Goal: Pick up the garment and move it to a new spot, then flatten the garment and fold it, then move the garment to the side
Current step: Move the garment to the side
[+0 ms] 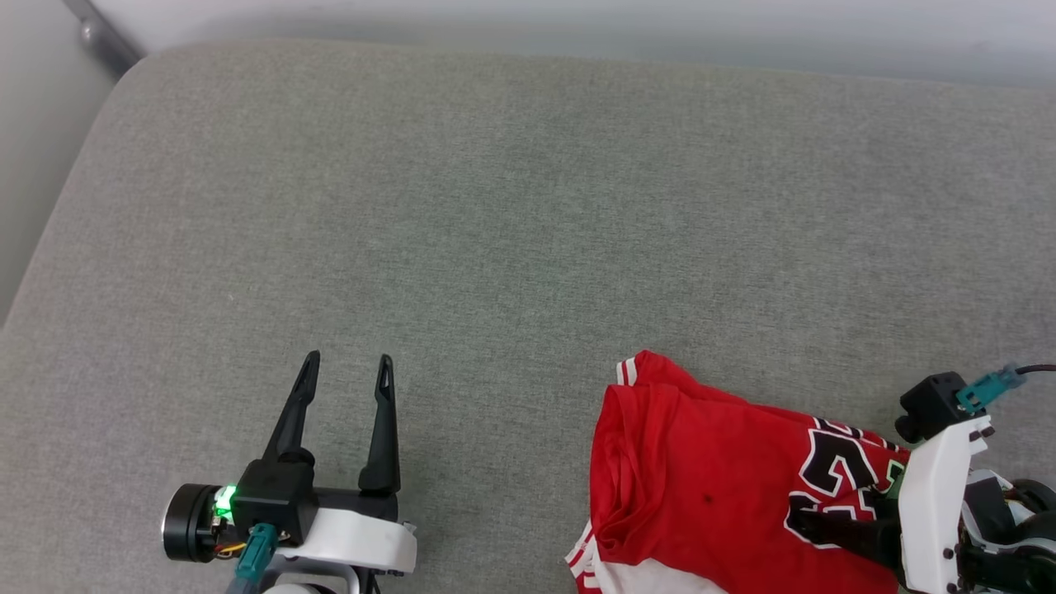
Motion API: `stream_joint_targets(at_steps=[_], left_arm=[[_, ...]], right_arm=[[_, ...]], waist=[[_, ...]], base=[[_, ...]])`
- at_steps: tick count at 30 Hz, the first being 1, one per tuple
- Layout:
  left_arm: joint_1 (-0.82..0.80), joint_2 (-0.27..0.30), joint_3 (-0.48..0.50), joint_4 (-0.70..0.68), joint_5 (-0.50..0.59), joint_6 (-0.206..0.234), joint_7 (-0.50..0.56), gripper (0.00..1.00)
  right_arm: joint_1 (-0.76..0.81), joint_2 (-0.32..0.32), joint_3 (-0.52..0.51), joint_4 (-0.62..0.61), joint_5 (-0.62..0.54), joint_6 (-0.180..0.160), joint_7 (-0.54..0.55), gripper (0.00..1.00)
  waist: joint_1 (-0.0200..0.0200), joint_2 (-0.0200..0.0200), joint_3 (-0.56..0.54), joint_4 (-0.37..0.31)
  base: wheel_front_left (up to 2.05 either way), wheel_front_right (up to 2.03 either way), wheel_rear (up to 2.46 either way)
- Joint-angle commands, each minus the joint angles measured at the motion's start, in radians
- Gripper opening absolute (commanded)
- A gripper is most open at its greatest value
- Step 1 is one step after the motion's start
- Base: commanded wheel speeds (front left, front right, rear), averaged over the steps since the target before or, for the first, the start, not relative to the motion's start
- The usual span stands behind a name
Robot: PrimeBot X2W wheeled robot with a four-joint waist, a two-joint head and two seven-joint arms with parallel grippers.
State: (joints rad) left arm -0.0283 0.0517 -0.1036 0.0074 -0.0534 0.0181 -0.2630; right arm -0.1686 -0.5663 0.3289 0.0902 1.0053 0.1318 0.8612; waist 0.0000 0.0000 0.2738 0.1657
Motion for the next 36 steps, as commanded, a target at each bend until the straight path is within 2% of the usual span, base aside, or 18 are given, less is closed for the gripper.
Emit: stream_joint_targets(at_steps=[1, 2, 8, 12, 18, 23, 30, 36], left_arm=[[-0.013, -0.002, -0.004, 0.005, -0.004, 0.007, -0.002, 1.0], [-0.015, -0.002, -0.003, 0.005, -0.005, 0.007, -0.002, 1.0], [0.012, -0.002, 0.003, 0.012, -0.01, 0.016, -0.002, 1.0], [0.04, -0.002, 0.016, 0.008, -0.013, 0.016, -0.002, 1.0], [0.082, -0.002, 0.048, -0.01, -0.018, 0.02, -0.002, 1.0], [0.086, 0.0, 0.082, -0.038, -0.003, 0.009, -0.002, 1.0], [0.046, 0.025, 0.128, -0.1, 0.02, 0.002, -0.002, 1.0], [0.004, 0.057, 0.144, -0.145, 0.04, -0.006, -0.002, 1.0]], right_arm=[[0.014, 0.023, 0.065, 0.027, -0.016, -0.002, -0.015, 0.12], [0.007, 0.017, 0.075, 0.023, -0.017, -0.002, -0.03, 0.0], [-0.06, -0.069, 0.121, -0.008, -0.046, -0.003, -0.111, 0.0], [-0.104, -0.117, 0.168, -0.052, -0.052, -0.002, -0.145, 0.0], [-0.201, -0.215, 0.241, -0.132, -0.079, -0.002, -0.138, 0.0], [-0.312, -0.31, 0.291, -0.168, -0.114, -0.002, -0.107, 0.0], [-0.452, -0.395, 0.311, -0.096, -0.166, -0.002, -0.118, 0.0], [-0.518, -0.441, 0.292, 0.052, -0.221, -0.002, -0.17, 0.0]], waist=[[0.0, 0.0, 0.006, 0.009], [0.0, 0.0, 0.005, 0.009], [0.0, 0.0, -0.031, -0.008], [0.0, 0.0, -0.069, -0.055], [0.0, 0.0, -0.097, -0.181], [0.0, 0.0, -0.062, -0.304], [0.0, 0.0, 0.059, -0.429], [0.0, 0.0, 0.155, -0.462]], base=[[0.0, 0.0, 0.0], [0.0, 0.0, 0.0], [0.0, 0.0, 0.0], [0.0, 0.0, 0.0], [0.0, 0.0, 0.0], [0.0, 0.0, 0.0], [0.0, 0.0, 0.0], [0.0, 0.0, 0.0]])
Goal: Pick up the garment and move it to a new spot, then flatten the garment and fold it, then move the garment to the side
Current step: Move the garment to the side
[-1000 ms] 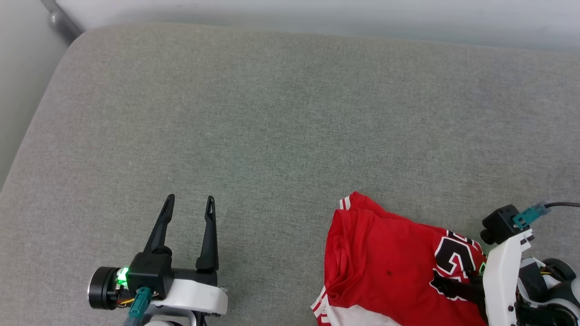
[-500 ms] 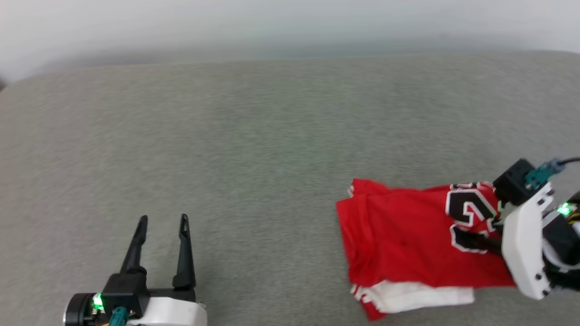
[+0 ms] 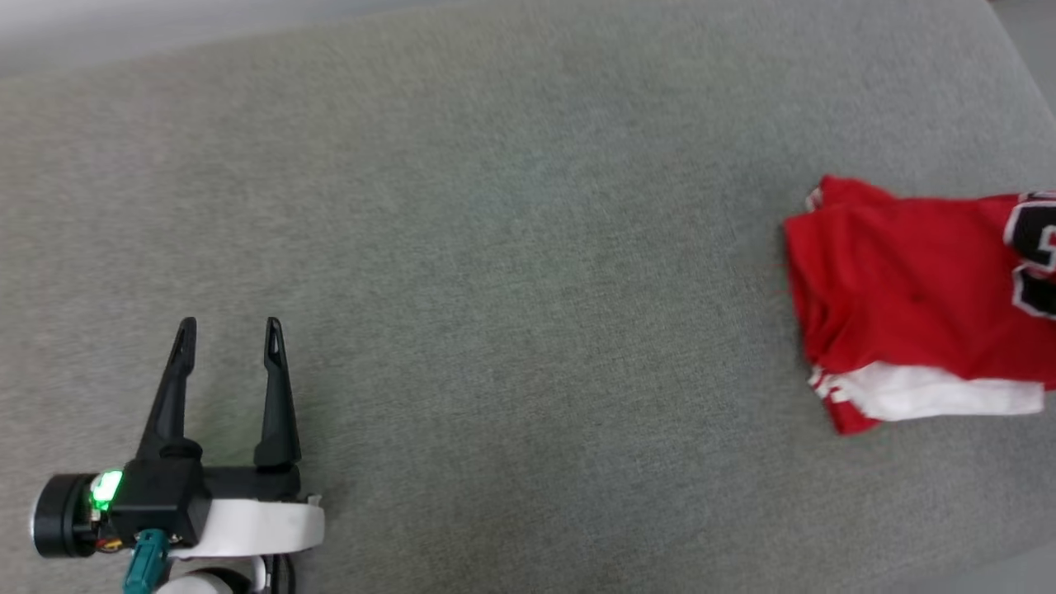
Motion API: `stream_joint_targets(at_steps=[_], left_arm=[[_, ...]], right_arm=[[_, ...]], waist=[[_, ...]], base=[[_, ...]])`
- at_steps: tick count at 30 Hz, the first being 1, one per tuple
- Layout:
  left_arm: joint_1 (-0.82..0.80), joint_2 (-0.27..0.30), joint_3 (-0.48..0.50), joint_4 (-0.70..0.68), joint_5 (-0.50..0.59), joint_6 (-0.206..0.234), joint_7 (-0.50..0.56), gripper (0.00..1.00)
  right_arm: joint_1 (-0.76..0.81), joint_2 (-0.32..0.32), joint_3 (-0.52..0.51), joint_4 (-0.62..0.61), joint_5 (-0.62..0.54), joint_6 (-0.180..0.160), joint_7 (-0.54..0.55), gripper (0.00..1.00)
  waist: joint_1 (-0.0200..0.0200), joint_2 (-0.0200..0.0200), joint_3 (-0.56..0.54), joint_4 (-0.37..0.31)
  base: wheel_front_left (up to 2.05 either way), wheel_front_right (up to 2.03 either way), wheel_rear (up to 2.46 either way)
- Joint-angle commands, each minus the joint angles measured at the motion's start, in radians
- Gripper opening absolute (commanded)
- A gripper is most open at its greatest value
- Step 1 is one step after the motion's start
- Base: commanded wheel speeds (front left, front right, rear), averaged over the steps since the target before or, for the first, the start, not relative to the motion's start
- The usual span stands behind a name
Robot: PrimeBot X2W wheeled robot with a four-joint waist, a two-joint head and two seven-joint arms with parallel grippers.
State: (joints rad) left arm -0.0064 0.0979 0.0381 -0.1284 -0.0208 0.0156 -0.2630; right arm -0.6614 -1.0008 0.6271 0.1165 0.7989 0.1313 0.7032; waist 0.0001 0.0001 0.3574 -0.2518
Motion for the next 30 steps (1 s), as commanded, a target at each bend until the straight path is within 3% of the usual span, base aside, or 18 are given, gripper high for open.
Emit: stream_joint_targets(at_steps=[1, 10, 21, 22, 23, 30], left_arm=[[-0.024, 0.014, 0.005, -0.018, 0.01, -0.004, -0.002, 1.0], [-0.064, 0.036, 0.002, -0.064, 0.017, -0.012, -0.002, 1.0], [-0.083, 0.033, -0.008, -0.081, 0.014, -0.002, -0.002, 1.0], [-0.082, 0.03, -0.01, -0.08, 0.012, -0.001, -0.002, 1.0], [-0.08, 0.028, -0.012, -0.076, 0.011, 0.001, -0.002, 1.0], [-0.038, 0.002, -0.023, -0.054, -0.002, 0.011, -0.002, 1.0]], right_arm=[[-0.035, -0.007, -0.015, 0.055, -0.02, -0.001, -0.019, 0.0], [-0.1, 0.03, -0.142, 0.307, -0.09, -0.001, -0.114, 0.0], [-0.134, 0.112, -0.243, 0.453, -0.216, -0.001, -0.212, 0.0], [-0.134, 0.12, -0.253, 0.467, -0.229, -0.001, -0.219, 0.33], [-0.135, 0.127, -0.261, 0.48, -0.248, -0.001, -0.227, 1.0], [-0.116, 0.137, -0.32, 0.513, -0.41, -0.001, -0.346, 1.0]], waist=[[-0.0001, -0.0001, 0.087, -0.046], [-0.0001, -0.0001, 0.179, -0.02], [-0.0001, -0.0001, 0.215, 0.012], [-0.0001, -0.0001, 0.205, 0.015], [-0.0001, -0.0001, 0.194, 0.019], [-0.0001, -0.0001, 0.068, 0.059]], base=[[0.0, 0.0, 0.0], [0.0, 0.0, 0.0], [0.0, 0.0, 0.0], [0.0, 0.0, 0.0], [0.0, 0.0, 0.0], [0.0, 0.0, 0.0]])
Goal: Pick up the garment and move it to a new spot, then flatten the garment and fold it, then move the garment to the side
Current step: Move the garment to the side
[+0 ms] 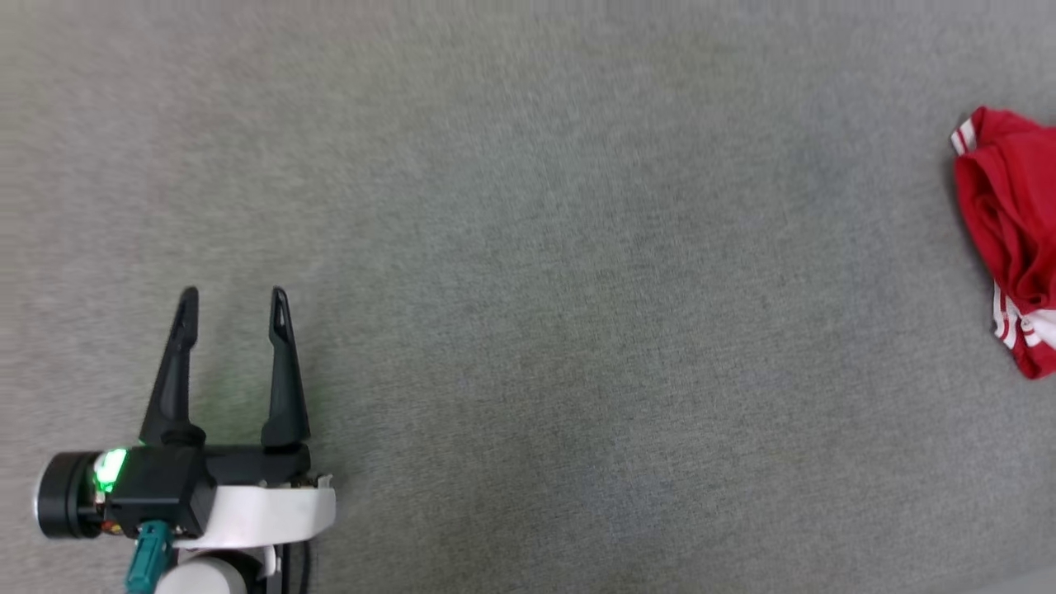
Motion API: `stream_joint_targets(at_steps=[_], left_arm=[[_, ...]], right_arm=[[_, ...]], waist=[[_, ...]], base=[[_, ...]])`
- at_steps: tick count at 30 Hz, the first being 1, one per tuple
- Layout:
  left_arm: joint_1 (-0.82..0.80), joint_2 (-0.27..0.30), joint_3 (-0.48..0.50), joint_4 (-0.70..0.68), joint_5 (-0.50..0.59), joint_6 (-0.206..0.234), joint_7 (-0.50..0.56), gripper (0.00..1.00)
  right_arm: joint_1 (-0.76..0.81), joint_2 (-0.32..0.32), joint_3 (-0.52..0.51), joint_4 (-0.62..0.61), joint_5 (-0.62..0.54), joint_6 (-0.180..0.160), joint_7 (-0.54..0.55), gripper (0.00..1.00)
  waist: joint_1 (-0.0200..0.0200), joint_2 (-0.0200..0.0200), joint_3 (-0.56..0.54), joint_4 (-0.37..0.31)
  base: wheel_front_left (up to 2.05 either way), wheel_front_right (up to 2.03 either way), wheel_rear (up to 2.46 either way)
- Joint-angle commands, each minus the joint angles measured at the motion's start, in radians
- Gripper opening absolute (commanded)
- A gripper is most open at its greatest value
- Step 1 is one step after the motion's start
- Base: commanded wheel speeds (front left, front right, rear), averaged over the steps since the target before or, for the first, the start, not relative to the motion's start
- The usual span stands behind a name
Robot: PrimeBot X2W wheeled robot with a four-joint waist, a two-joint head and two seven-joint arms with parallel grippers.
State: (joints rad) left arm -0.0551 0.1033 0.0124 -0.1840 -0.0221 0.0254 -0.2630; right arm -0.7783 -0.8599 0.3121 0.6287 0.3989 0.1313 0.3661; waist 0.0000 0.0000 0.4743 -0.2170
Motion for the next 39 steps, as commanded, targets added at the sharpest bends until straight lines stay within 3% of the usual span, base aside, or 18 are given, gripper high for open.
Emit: stream_joint_targets(at_steps=[1, 8, 16, 27, 39], left_arm=[[0.018, -0.006, 0.001, 0.004, -0.004, 0.004, -0.002, 1.0], [0.082, -0.026, -0.007, 0.03, -0.017, 0.014, -0.002, 1.0], [0.151, -0.037, -0.015, 0.058, -0.024, 0.028, -0.002, 1.0], [0.198, -0.047, -0.031, 0.111, -0.036, 0.035, -0.002, 1.0], [0.254, -0.051, -0.037, 0.139, -0.041, 0.029, -0.002, 1.0]], right_arm=[[0.006, -0.002, -0.015, -0.006, -0.043, -0.001, -0.043, 1.0], [0.036, 0.084, -0.171, -0.051, -0.245, -0.001, -0.321, 1.0], [0.124, 0.305, -0.301, -0.181, -0.4, -0.001, -0.586, 1.0], [0.429, 0.597, -0.317, -0.453, -0.38, -0.001, -0.63, 1.0], [0.748, 0.749, -0.334, -0.54, -0.308, -0.001, -0.631, 1.0]], waist=[[0.0, 0.0, -0.07, 0.032], [0.0, 0.0, -0.203, 0.089], [0.0, 0.0, -0.307, 0.127], [0.0, 0.0, -0.417, 0.186], [0.0, 0.0, -0.482, 0.222]], base=[[0.0, 0.0, 0.0], [0.0, 0.0, 0.0], [0.0, 0.0, 0.0], [0.0, 0.0, 0.0], [0.0, 0.0, 0.0]])
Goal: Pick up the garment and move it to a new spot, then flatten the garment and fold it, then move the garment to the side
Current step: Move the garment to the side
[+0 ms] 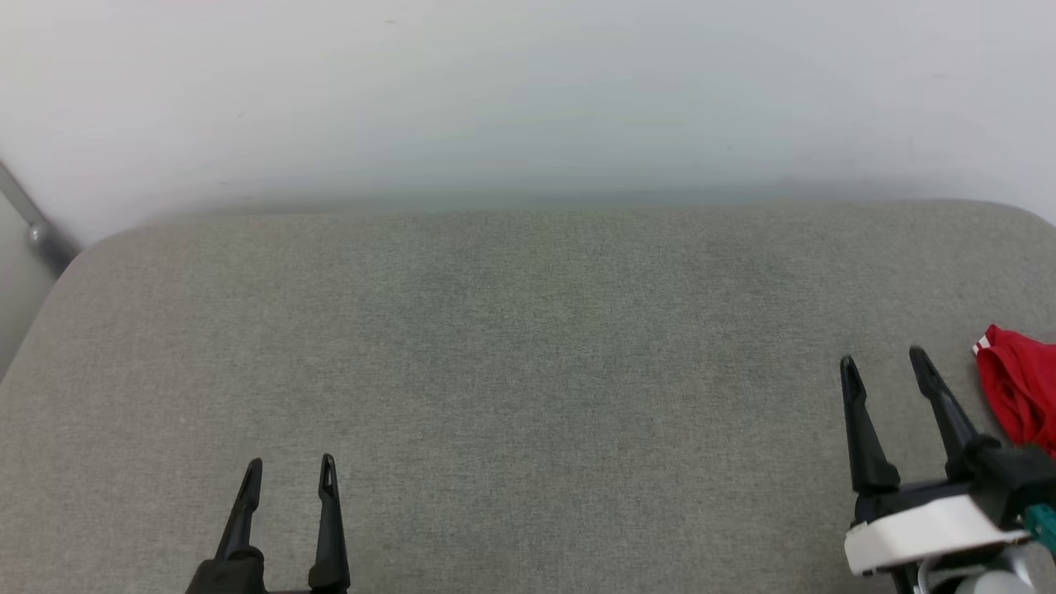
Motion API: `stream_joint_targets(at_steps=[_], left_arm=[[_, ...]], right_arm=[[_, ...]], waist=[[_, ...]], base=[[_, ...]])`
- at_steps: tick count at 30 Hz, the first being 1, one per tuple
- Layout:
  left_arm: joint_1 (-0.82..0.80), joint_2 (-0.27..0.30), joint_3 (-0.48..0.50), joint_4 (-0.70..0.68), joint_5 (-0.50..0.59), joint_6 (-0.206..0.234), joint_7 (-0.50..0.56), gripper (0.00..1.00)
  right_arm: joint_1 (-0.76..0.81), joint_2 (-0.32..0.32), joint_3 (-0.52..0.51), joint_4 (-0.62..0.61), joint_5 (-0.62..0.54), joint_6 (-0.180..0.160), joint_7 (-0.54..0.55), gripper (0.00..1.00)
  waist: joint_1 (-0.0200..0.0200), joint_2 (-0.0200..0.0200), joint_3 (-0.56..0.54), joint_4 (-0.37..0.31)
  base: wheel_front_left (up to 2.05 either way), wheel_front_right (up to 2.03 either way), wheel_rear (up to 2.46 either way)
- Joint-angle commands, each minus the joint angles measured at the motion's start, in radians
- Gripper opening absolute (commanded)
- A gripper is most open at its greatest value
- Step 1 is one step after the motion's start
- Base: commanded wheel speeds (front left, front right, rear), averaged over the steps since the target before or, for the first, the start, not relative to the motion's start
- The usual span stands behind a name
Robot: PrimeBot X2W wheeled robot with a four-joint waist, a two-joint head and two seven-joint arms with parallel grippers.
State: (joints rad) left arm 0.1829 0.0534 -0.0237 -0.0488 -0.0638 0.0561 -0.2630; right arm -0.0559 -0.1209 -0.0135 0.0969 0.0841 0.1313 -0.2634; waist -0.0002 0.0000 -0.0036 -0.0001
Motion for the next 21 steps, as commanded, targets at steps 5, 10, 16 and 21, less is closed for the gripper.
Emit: stream_joint_targets(at_steps=[5, 10, 16, 21], left_arm=[[0.028, -0.002, -0.005, 0.014, 0.005, -0.009, -0.002, 1.0], [0.041, -0.003, -0.002, 0.022, -0.001, -0.011, -0.002, 1.0], [0.052, -0.003, -0.006, 0.025, -0.008, -0.018, -0.002, 1.0], [0.057, -0.004, -0.008, 0.026, -0.009, -0.022, -0.002, 1.0]], right_arm=[[0.115, 0.049, -0.033, -0.049, 0.024, -0.001, -0.001, 1.0], [0.182, 0.067, -0.047, -0.089, 0.034, -0.001, -0.001, 1.0], [0.231, 0.072, -0.053, -0.11, 0.05, -0.001, -0.001, 1.0], [0.253, 0.073, -0.052, -0.117, 0.073, -0.001, -0.001, 1.0]], waist=[[0.0002, 0.0, -0.019, 0.017], [0.0002, 0.0, -0.035, 0.021], [0.0002, 0.0, -0.049, 0.02], [0.0002, 0.0, -0.054, 0.02]], base=[[0.0, 0.0, 0.0], [0.0, 0.0, 0.0], [0.0, 0.0, 0.0], [0.0, 0.0, 0.0]])
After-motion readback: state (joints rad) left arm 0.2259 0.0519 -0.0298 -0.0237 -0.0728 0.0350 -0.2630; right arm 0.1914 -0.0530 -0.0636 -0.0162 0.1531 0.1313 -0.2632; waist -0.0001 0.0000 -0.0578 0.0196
